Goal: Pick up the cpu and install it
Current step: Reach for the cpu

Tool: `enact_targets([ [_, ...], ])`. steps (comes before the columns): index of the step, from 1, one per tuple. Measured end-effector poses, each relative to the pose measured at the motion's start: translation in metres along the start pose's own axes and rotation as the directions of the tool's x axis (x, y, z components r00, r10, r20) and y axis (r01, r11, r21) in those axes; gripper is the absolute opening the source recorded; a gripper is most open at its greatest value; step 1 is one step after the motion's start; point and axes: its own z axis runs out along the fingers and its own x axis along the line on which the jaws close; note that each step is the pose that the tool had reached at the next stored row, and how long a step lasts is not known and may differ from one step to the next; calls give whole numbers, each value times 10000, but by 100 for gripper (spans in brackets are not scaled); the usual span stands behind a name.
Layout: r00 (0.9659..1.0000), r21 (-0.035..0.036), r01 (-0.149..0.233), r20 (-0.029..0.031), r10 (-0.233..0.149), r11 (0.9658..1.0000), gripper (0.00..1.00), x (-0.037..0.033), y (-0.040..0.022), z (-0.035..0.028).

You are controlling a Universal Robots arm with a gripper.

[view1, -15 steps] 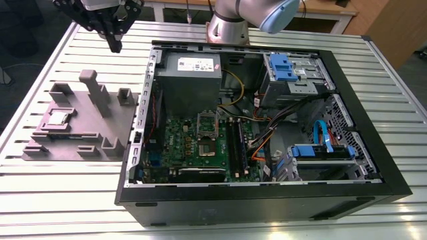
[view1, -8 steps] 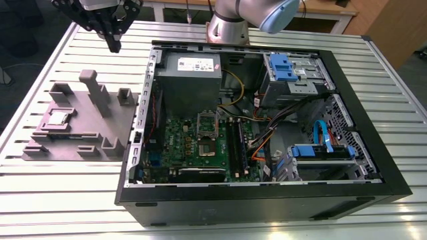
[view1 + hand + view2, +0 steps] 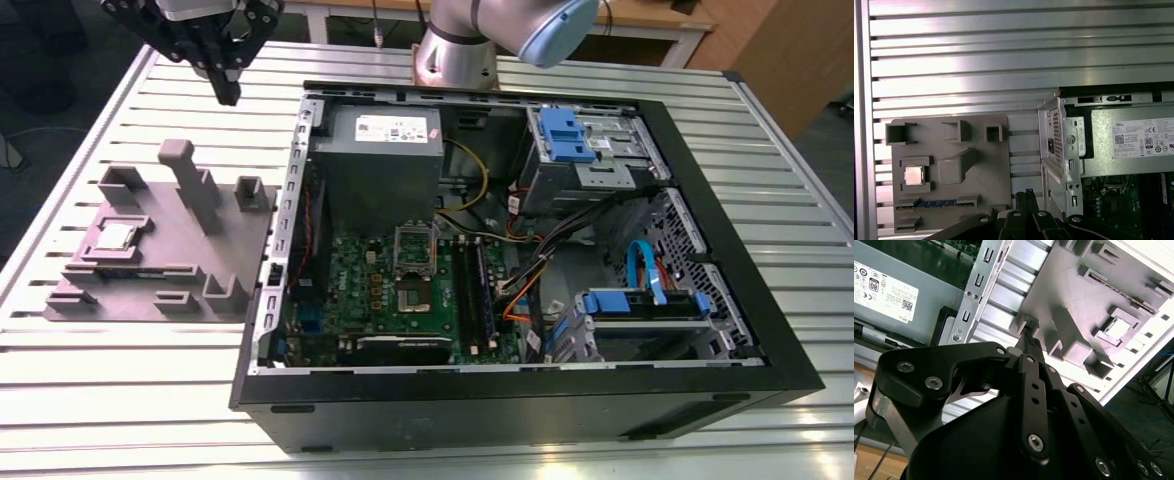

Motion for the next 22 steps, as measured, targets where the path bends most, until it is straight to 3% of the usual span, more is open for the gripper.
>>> enact_targets([
  [22,10000,0,0,-1,0,10000,10,53,-4,0],
])
